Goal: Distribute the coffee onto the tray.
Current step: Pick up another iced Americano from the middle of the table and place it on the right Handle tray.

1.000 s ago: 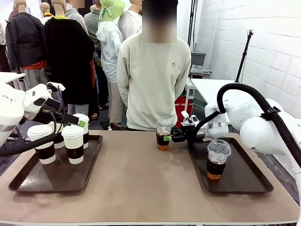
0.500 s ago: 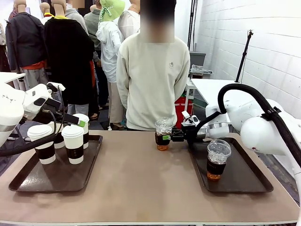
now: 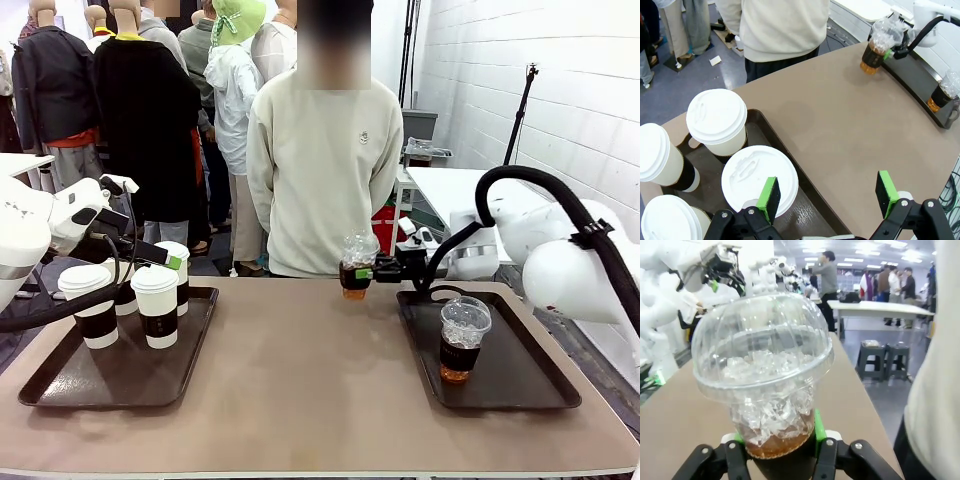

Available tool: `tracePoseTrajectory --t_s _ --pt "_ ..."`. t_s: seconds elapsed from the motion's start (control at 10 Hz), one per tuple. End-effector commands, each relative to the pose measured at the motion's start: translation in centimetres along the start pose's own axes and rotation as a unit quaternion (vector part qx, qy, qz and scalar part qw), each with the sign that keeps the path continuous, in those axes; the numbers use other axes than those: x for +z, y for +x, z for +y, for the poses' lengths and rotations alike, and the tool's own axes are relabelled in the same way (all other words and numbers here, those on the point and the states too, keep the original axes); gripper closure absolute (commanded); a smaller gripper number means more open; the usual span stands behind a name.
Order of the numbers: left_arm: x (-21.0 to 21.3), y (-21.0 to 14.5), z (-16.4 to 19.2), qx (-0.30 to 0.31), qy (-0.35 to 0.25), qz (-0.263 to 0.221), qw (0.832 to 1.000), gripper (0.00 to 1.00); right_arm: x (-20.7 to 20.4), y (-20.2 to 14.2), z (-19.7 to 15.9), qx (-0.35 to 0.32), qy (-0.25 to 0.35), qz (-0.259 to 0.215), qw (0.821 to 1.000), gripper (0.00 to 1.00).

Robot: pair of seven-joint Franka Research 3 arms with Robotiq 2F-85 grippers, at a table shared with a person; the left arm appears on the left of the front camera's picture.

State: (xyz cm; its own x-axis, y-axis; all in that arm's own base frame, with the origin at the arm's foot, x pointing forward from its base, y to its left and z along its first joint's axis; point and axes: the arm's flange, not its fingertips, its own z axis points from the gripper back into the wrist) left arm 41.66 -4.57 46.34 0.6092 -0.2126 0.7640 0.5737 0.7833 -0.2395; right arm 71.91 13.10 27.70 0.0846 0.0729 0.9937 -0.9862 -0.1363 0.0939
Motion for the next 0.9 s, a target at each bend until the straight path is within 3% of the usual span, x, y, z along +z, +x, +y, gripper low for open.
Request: tracePoseTrajectory --t_s 0.0,0.4,0.8 --pt "0.3 0.2 0.1 -0.005 0.002 0.005 1.000 0.00 2.6 2.9 2.4 -0.004 -0.002 0.010 1.000 0.46" --pt "0.3 0.2 0.1 -0.005 0.002 0.005 1.000 0.00 8.2 4.0 7.1 -0.002 -0.039 0.025 0.999 0.46" --pt "0.3 0.2 0.1 -0.005 0.002 0.005 1.000 0.00 11.1 2.6 10.3 0.010 -0.060 0.029 0.998 0.46"
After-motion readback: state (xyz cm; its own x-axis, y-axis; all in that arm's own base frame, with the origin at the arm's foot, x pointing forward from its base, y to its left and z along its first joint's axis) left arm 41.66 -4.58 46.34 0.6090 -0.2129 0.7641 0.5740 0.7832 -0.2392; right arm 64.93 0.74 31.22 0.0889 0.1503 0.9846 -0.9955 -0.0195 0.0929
